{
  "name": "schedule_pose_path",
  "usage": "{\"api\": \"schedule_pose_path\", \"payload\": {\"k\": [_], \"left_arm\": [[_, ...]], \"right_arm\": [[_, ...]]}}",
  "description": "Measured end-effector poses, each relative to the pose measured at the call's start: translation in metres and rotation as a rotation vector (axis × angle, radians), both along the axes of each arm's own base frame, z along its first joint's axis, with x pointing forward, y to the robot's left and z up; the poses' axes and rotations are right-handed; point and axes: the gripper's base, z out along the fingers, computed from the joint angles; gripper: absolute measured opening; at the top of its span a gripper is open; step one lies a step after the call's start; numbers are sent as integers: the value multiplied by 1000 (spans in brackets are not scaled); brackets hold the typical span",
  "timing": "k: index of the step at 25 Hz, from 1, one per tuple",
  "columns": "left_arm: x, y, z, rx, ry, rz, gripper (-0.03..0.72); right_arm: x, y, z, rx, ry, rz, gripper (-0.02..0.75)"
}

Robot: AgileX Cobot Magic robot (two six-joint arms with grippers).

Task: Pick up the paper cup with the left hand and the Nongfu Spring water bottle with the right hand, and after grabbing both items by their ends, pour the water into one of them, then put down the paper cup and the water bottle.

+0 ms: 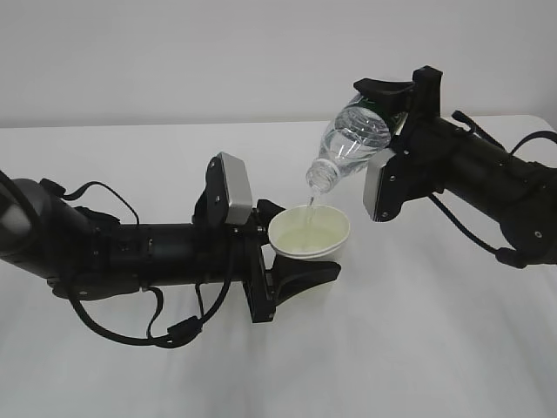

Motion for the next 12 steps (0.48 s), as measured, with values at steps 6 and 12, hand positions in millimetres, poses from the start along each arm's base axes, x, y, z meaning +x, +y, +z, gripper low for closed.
{"api": "schedule_pose_path", "payload": {"k": [6,12], "left_arm": [[0,0,0,0,0,0,482],[0,0,0,0,0,0,482]], "right_arm": [[0,0,0,-2,-1,0,474],[0,0,0,-3,-2,0,474]]}}
